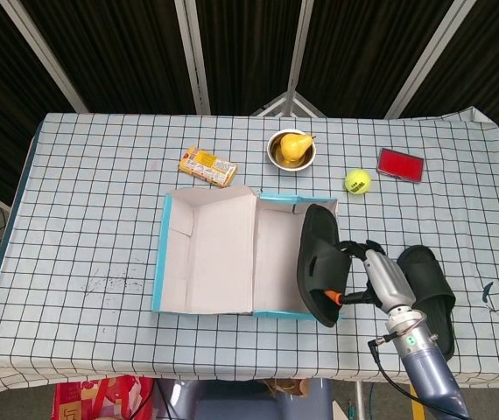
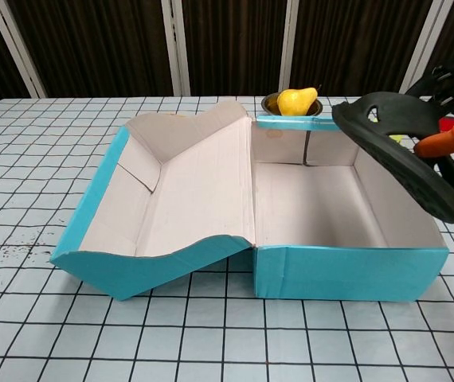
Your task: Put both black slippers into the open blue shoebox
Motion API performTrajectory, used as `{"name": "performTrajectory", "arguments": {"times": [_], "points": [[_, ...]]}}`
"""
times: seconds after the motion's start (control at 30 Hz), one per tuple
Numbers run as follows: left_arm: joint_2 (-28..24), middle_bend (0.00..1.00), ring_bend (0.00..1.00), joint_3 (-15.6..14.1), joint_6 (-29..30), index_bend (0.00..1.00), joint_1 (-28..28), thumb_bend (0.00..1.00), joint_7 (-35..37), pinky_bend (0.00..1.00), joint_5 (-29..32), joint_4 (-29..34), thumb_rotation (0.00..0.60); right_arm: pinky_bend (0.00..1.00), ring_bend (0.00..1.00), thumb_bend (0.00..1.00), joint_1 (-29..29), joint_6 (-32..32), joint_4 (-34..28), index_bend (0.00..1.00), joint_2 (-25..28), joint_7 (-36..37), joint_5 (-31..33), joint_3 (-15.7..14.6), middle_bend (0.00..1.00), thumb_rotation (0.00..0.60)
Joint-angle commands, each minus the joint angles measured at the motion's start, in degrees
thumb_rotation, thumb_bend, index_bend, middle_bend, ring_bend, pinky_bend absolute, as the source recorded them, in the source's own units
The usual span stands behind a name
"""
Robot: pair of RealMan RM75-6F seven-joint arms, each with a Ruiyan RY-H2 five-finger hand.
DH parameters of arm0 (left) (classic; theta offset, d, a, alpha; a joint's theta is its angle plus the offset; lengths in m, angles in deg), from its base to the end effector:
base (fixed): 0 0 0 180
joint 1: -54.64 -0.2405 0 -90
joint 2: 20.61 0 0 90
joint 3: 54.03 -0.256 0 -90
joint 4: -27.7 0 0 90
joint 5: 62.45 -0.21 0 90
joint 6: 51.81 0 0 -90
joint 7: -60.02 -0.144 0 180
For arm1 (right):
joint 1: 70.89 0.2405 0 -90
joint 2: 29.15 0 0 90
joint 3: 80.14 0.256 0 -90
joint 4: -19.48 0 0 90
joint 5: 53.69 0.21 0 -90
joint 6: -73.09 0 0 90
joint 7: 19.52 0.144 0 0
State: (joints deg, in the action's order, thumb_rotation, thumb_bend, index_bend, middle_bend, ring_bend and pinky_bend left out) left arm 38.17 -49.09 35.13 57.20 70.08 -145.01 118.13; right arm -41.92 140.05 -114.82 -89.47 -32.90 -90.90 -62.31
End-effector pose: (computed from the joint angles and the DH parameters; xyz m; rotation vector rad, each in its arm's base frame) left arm -0.3320 0.1758 0.2069 -1.2473 -0.9214 -0.9422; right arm -0.1328 -0.2532 0.1152 1.3232 -1.6634 1.0417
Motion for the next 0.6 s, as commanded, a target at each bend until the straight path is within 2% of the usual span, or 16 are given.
{"name": "performTrajectory", "arguments": {"times": [0.03, 0.4, 0.6], "points": [[0.0, 0.0, 0.0, 0.0, 0.0, 0.01, 0.0, 0.38, 0.0, 0.07, 0.0, 0.1, 0.6, 0.0, 0.2, 0.36, 1.6, -1.2, -0.7, 0.47, 0.8, 1.3, 1.9, 0.9, 0.52, 0.6], [0.0, 0.0, 0.0, 0.0, -0.1, 0.01, 0.0, 0.38, 0.1, 0.07, 0.1, -0.1, 0.6, 0.0, 0.2, 0.36, 5.4, -0.7, -0.7, 0.47, -0.6, 2.9, 4.9, 2.9, 0.52, 0.6], [-0.1, 0.0, 0.0, 0.1, 0.1, 0.01, -0.1, 0.38, 0.5, 0.07, 0.2, -0.2, 0.6, 0.0, 0.2, 0.36, 7.9, 1.2, 0.4, 0.47, -3.6, 2.5, 8.8, 3.0, 0.52, 0.6]]}}
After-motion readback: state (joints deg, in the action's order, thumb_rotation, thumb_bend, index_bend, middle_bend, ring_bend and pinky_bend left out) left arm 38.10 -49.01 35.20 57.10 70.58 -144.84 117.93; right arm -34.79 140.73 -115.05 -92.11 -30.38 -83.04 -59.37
